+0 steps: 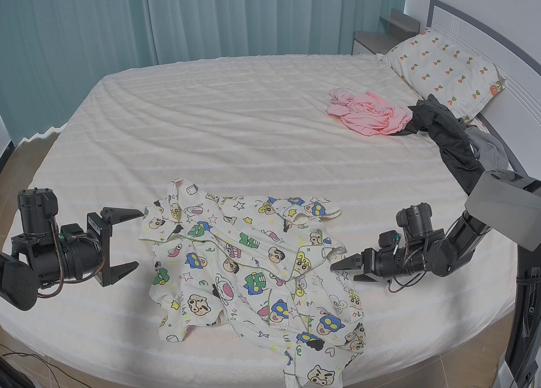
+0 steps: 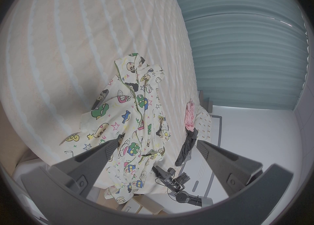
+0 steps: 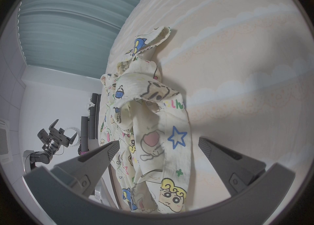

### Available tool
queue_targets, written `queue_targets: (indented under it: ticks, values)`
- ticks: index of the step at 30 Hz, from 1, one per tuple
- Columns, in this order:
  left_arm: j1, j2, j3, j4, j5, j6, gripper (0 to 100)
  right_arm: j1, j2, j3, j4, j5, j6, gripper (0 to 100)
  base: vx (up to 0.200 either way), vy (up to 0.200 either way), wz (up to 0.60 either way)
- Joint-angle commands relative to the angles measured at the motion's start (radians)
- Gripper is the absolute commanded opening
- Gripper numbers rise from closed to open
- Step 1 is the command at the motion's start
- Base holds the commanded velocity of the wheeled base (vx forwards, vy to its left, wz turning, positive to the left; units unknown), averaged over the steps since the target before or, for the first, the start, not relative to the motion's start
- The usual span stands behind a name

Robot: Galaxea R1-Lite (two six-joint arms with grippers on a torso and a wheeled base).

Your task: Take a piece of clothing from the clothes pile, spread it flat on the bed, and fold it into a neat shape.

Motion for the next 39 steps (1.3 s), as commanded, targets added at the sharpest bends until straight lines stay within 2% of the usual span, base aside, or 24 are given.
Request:
queue_targets:
  ticks: [1,2,9,28,29,34,39]
  values:
    - [-0.003,0.006,0.002,0.0,0.002,0.0,100,0.015,0.001,-0.019,0.027,-0.022,-0.002,100,0.0,0.0,0.0]
    - [-0.003,0.008,0.0,0.0,0.002,0.0,100,0.019,0.001,-0.035,0.053,-0.036,-0.002,0,0.0,0.0,0.0]
    - [-0.003,0.006,0.002,0.0,0.004,-0.001,100,0.045,0.004,-0.065,0.107,-0.086,-0.008,0,0.0,0.0,0.0]
    - [-0.007,0.003,0.002,0.0,0.004,-0.006,100,-0.002,-0.051,0.001,0.107,-0.088,-0.002,0,0.0,0.0,0.0]
    - [-0.007,0.003,0.002,0.0,0.004,-0.006,100,-0.002,-0.051,0.001,0.107,-0.088,-0.002,100,0.0,0.0,0.0]
    - [-0.007,0.001,0.003,0.0,0.006,-0.006,100,0.032,-0.048,0.006,0.167,-0.1,-0.004,100,0.0,0.0,0.0]
    - [-0.007,0.003,0.003,0.0,0.006,-0.006,100,0.064,-0.039,-0.009,0.198,-0.204,-0.002,100,0.0,0.0,0.0]
